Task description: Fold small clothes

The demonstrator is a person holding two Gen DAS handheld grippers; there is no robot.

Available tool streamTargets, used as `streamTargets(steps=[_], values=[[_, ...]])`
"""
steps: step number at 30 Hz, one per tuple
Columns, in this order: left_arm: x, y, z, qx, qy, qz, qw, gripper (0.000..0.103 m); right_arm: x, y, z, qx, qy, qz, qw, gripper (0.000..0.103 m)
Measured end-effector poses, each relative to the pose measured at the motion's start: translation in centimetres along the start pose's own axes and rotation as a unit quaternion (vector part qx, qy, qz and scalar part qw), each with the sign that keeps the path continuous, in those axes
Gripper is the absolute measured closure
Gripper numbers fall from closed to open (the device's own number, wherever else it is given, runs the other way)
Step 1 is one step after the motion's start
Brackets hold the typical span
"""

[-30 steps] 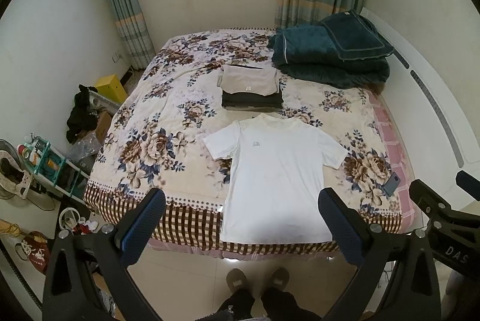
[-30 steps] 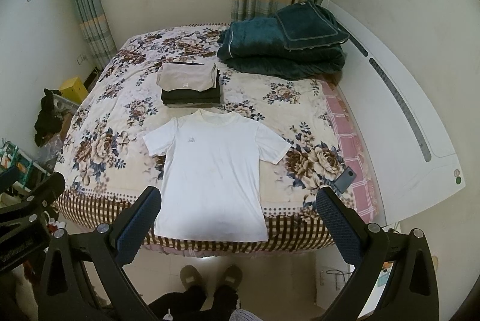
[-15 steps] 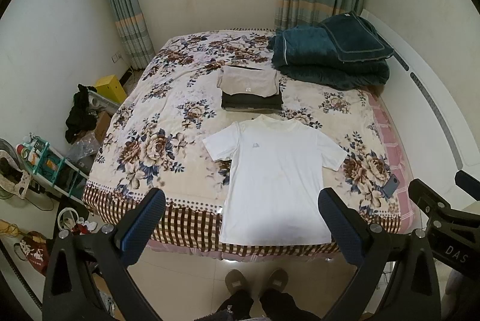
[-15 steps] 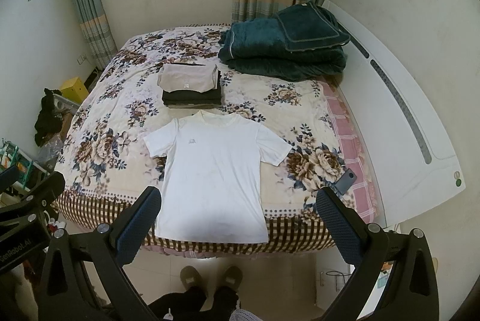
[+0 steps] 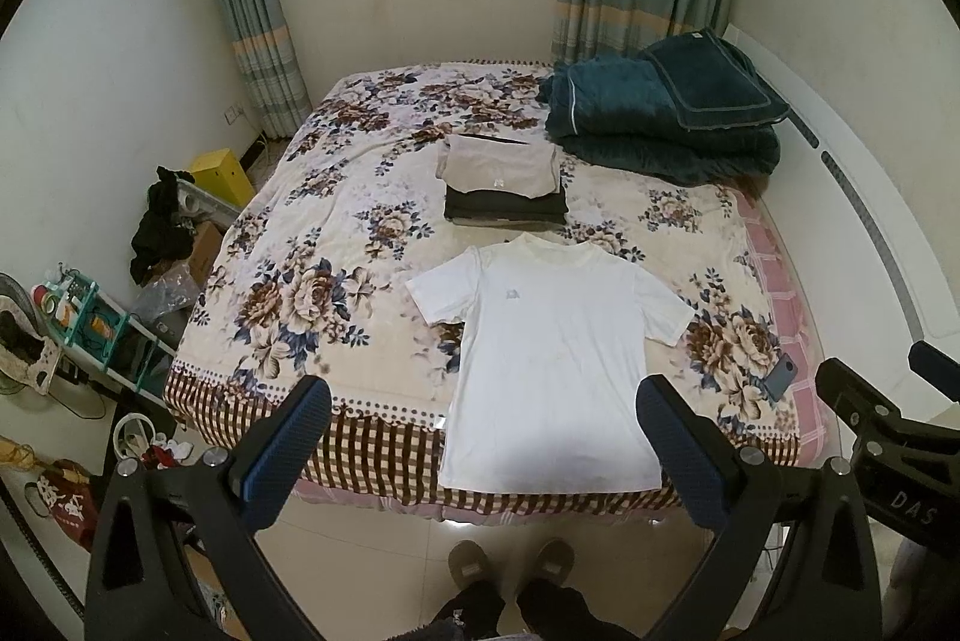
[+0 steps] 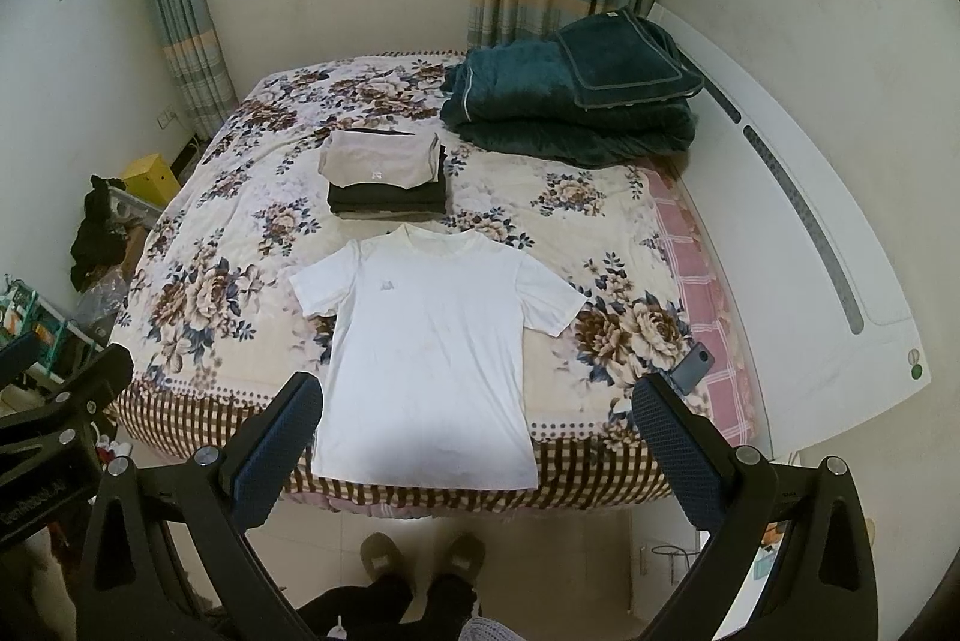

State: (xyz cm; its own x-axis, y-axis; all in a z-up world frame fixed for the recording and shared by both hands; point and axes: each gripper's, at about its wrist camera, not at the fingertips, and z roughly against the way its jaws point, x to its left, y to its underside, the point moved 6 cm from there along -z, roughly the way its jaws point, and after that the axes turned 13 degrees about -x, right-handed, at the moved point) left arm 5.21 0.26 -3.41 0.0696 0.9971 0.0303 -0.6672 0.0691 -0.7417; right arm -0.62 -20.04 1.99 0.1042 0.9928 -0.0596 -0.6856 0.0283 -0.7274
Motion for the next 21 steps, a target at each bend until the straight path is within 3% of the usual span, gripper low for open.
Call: streamTargets(steps=[13,18,21], values=[[-0.3,-0.8,-0.4,0.002,0.004,-0.001,1.0,0.0,1.3,-0.9,0.6,0.002,0.002,-0.001,1.0,0.0],[-0.4,-1.6,-2.0,0.005,0.006,0.0,1.0,0.0,2.7,-1.5,0.2,0.009,0.009,-0.01,1.0,0.0],[0.1,-1.4,-4.4,-0.013,-0.011,-0.005,0.9998,0.0,2.3,-1.0,-1.7,0.016,0.019,-0.025,0.999,0.0]])
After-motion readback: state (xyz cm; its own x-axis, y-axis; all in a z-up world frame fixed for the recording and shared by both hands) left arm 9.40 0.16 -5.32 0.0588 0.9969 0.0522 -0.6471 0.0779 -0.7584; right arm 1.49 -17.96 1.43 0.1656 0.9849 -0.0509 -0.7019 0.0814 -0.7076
